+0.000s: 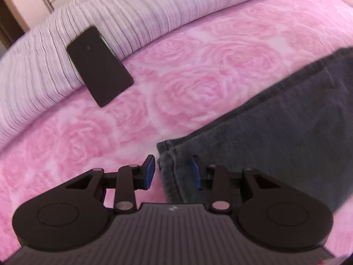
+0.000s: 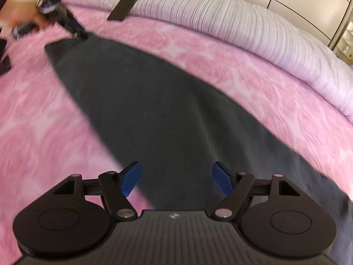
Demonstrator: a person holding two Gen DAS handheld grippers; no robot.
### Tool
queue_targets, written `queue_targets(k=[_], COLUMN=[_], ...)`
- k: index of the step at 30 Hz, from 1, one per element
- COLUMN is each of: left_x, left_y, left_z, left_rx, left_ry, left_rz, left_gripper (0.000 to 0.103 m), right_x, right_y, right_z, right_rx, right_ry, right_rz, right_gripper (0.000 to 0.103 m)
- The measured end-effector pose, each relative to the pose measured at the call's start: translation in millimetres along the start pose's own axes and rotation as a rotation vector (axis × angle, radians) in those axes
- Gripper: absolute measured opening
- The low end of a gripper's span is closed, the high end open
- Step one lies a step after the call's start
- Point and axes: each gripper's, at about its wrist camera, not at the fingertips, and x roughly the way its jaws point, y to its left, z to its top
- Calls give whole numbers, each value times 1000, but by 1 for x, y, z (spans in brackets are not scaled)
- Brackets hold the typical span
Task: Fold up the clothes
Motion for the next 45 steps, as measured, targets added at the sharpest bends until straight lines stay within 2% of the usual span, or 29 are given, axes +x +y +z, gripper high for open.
queue_targets(k=[1, 3, 6, 7, 10, 14, 15, 17, 20, 25, 28, 30, 32, 34, 37, 41, 45], left_x=[-11, -34, -65, -74, -92, -93, -93, -90, -93, -111, -124, -128, -123, -114, -99, -67, -38], left_y=[-6, -25, -68, -84, -132, -181, -193, -207, -234, -299, -347, -375, -392, -392, -368, -291, -197], left_z=[-5, -20, -52, -63, -93, -104, -106, -96, -74, -29, -2, 13, 29, 43, 58, 81, 87], left_rx=[50, 171, 388, 461, 674, 820, 850, 832, 828, 898, 952, 990, 991, 953, 853, 630, 360], left_ry=[-17, -60, -122, -141, -199, -280, -297, -305, -357, -482, -584, -640, -636, -602, -508, -314, -110], left_rz=[15, 41, 37, 31, 16, 22, 22, 11, -7, -101, -166, -190, -205, -195, -155, -51, 41], left_gripper=[35, 50, 61, 61, 65, 67, 67, 67, 67, 67, 78, 84, 84, 84, 84, 84, 84], right_x=[-7, -17, -27, -30, -36, -31, -31, -30, -25, -31, -46, -52, -58, -65, -79, -84, -80], right_y=[4, 12, 16, 16, 0, -17, -22, -29, -33, -46, -52, -58, -63, -65, -65, -92, -117], right_z=[-8, -28, -57, -66, -92, -121, -122, -122, -120, -112, -114, -120, -131, -145, -160, -158, -133], right_rx=[-10, -55, -129, -152, -99, -113, -94, -64, -48, 32, 95, 198, 330, 406, 425, 351, 307], right_ry=[13, 51, 105, 122, 169, 214, 195, 158, 109, 27, -15, -20, -22, -20, -39, -66, -94], right_rz=[-21, -76, -155, -180, -252, -310, -310, -305, -297, -373, -380, -355, -316, -285, -225, -159, -143], right_gripper=[74, 75, 76, 76, 79, 79, 79, 80, 82, 80, 84, 87, 88, 88, 88, 88, 88])
